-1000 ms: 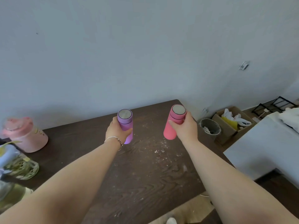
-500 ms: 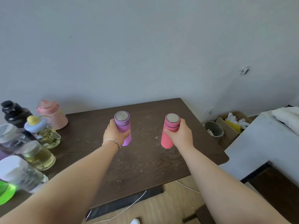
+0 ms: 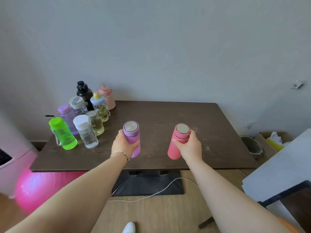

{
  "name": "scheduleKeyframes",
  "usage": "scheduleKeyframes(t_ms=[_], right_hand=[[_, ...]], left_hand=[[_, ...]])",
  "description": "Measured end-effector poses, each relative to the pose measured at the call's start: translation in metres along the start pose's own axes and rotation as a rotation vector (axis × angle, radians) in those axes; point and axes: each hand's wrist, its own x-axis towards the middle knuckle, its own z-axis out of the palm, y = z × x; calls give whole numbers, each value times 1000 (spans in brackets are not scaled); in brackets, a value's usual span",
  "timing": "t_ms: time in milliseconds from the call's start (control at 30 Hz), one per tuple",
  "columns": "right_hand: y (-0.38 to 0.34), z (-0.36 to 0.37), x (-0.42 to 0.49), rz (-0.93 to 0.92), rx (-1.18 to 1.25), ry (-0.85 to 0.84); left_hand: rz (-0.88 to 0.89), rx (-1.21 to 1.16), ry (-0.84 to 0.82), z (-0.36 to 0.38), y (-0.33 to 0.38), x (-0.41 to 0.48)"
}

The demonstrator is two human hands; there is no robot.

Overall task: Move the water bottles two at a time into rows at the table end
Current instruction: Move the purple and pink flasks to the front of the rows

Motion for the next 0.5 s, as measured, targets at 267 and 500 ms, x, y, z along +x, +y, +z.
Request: scheduleKeyframes(t_ms=[267,500], right_hand=[[-46,59,-29,-67,-19,-67],[-100,137,-52,-70,-69,-101]], left_hand=[[-19,-1,97,-70,-54,7],[11,21,77,-135,-116,39]])
